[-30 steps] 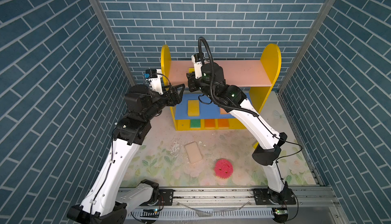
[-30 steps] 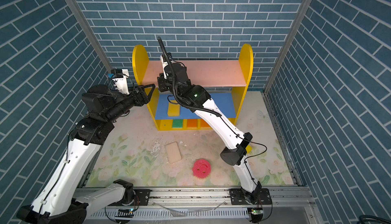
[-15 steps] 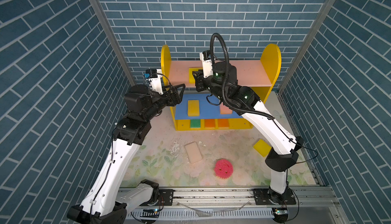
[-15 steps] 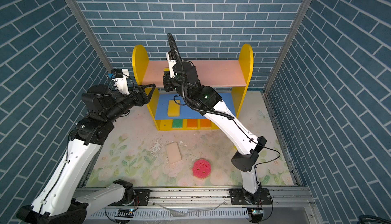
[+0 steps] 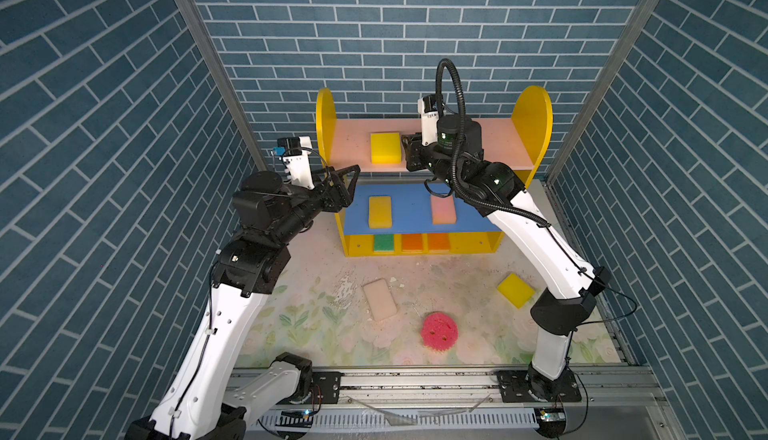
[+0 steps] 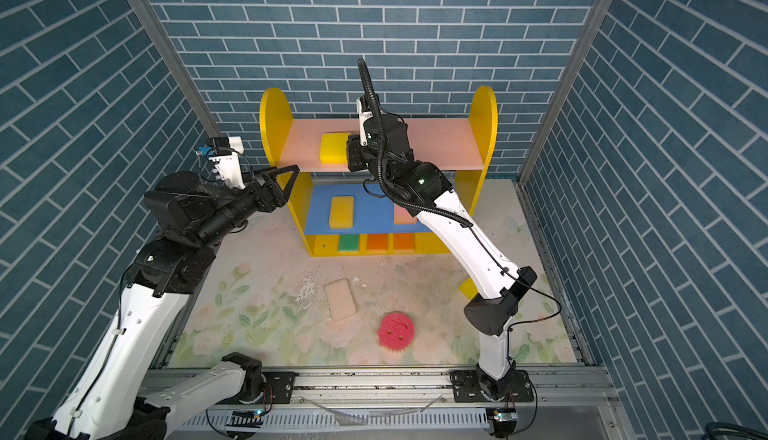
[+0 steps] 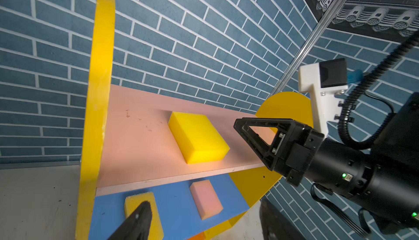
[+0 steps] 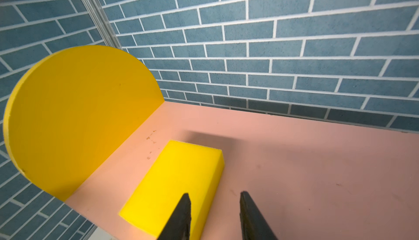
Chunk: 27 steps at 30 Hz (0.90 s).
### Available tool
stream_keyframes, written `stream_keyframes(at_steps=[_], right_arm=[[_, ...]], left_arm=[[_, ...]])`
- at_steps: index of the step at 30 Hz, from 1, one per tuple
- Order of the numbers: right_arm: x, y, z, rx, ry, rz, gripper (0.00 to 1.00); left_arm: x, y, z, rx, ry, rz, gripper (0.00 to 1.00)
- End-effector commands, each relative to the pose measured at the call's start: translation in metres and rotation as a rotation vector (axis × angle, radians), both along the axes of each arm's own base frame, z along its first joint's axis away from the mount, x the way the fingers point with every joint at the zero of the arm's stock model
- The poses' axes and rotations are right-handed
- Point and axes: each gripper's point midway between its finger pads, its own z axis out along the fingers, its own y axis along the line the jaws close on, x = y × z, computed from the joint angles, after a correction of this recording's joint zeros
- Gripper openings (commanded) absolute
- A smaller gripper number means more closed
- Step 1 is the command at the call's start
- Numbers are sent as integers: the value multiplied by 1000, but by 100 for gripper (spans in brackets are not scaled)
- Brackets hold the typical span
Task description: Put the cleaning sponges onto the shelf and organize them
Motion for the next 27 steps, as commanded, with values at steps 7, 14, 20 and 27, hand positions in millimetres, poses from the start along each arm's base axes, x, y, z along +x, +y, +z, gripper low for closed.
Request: stream_keyframes(at_steps=[7,14,20,27], right_arm=[[1,29,-23,24,91,101,37],[8,41,-32,34,129,127,28],[9,48,-32,56,137,151,25],[6,56,-36,84,167,178,24]], left_arm=[[-6,5,5,4,-17,13,76],[-6,7,2,18,-13,22,76],[-5,7,0,23,-11,23,77],[-3,6,-5,21,-3,24,77]])
